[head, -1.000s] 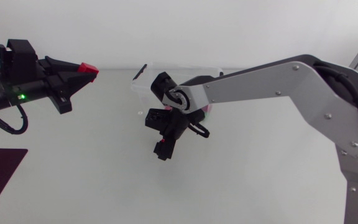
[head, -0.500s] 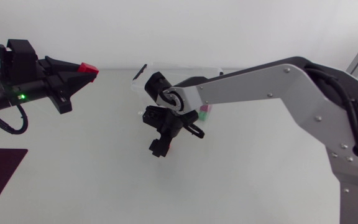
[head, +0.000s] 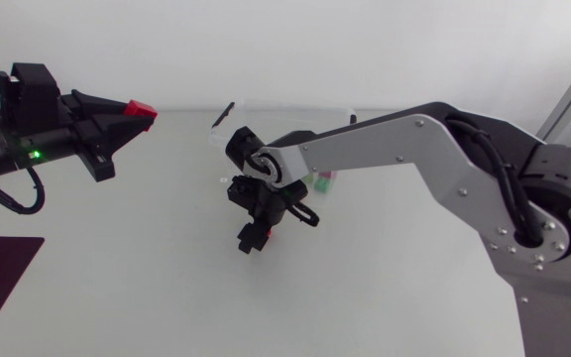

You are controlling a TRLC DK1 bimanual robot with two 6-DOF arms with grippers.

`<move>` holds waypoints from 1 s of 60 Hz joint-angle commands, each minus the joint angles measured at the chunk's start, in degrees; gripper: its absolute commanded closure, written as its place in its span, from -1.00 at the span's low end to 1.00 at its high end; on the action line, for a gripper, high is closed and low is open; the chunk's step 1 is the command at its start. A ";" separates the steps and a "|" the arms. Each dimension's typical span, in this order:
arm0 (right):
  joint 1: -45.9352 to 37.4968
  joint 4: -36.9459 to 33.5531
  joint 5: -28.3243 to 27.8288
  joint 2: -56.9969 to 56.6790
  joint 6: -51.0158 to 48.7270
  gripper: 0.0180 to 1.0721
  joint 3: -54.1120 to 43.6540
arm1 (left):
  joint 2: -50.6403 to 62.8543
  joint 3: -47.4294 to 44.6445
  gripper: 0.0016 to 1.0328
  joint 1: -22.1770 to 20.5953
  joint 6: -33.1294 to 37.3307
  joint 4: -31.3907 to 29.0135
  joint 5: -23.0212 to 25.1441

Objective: Pick up the duplo bricks and place them in the container

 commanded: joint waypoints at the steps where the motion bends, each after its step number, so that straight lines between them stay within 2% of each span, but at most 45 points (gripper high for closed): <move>1: -0.38 -1.21 0.03 1.87 1.93 0.28 1.19 | -0.61 -1.81 0.75 -0.18 -0.34 0.72 -0.06; 2: -0.38 -1.48 0.03 1.95 1.93 0.35 1.19 | -0.61 -1.81 0.75 -0.18 -0.34 0.72 -0.06; 9: -0.20 -1.65 -0.14 0.55 1.93 0.36 -0.31 | 0.71 -1.20 0.75 -1.33 -0.52 1.51 -0.59; 19: -0.46 -0.95 -0.32 -6.57 2.11 0.36 -4.44 | 5.37 1.70 0.74 -5.37 -2.19 4.59 -4.90; 26: -1.34 -0.95 -0.41 -13.95 2.46 0.36 -8.13 | 11.35 4.69 0.74 -10.03 -5.88 10.30 -10.52; 39: -4.77 -0.95 -0.41 -27.84 2.90 0.36 -12.97 | 24.18 13.74 0.73 -17.23 -8.61 14.17 -18.52; 53: -8.90 0.37 -0.76 -35.40 3.60 0.36 -13.05 | 37.01 24.90 0.67 -19.17 -12.12 14.79 -22.39; 58: -10.92 1.51 -1.29 -37.24 4.04 0.36 -12.17 | 41.23 28.24 0.30 -19.96 -12.47 14.70 -24.32; 59: -11.19 1.78 -1.20 -37.51 4.04 0.36 -12.09 | 42.02 29.03 0.14 -20.13 -12.47 14.61 -24.94; 60: -11.80 2.39 -1.29 -37.95 4.13 0.36 -11.91 | 42.99 30.00 -0.13 -20.31 -12.47 14.35 -25.46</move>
